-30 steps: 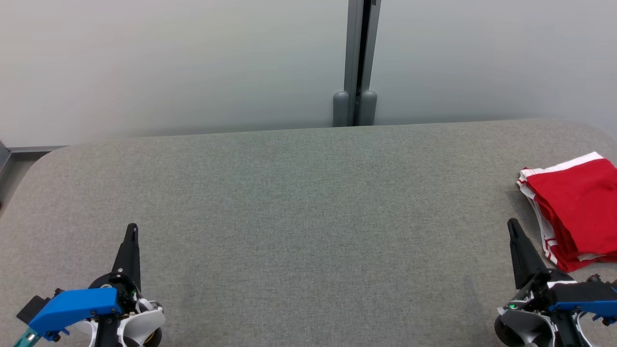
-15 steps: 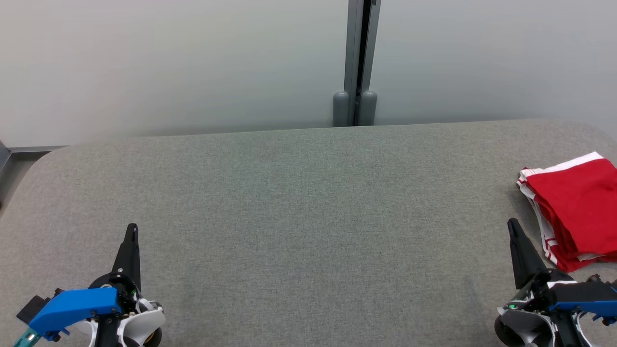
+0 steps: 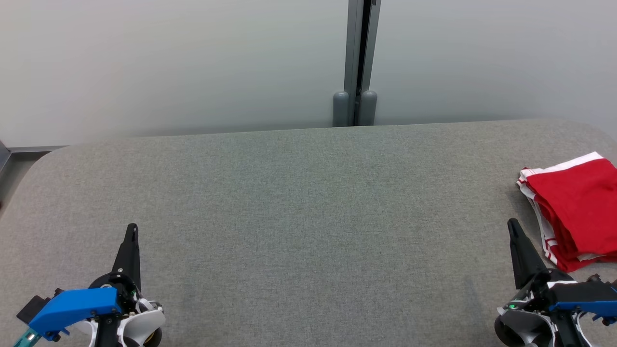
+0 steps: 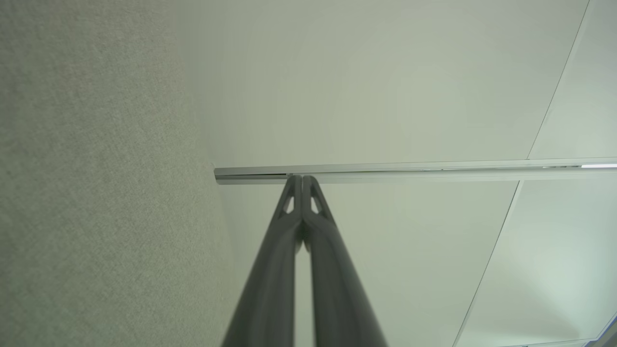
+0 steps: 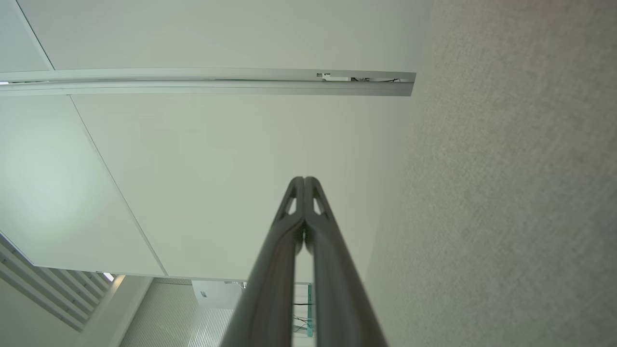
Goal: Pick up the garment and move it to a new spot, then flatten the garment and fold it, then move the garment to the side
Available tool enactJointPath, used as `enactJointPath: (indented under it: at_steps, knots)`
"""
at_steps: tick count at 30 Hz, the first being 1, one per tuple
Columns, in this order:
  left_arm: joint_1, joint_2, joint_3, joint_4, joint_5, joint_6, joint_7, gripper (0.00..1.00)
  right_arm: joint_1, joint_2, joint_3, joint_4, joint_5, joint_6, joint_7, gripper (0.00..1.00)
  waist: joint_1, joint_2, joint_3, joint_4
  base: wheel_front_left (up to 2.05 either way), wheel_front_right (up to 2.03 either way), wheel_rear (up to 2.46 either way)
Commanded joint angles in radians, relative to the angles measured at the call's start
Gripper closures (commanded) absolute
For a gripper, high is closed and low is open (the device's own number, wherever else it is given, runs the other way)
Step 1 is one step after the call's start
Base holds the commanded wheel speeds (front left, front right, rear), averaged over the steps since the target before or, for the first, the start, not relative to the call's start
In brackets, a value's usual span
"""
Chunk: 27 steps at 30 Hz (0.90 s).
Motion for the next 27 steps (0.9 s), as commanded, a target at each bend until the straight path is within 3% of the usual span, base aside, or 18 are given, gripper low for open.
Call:
enactJointPath:
  at_steps: [1, 27]
  knots:
    - [-0.009, -0.002, 0.002, -0.004, -0.003, -0.004, 0.004, 1.0, 0.003, -0.003, -0.002, -0.003, 0.003, 0.0, 0.002, 1.0, 0.0, 0.0, 0.0, 0.0, 0.0, 0.0, 0.0]
    - [-0.009, -0.002, 0.002, -0.004, -0.003, -0.004, 0.004, 1.0, 0.003, -0.003, -0.002, -0.003, 0.003, 0.0, 0.002, 1.0, 0.0, 0.0, 0.0, 0.0, 0.0, 0.0, 0.0]
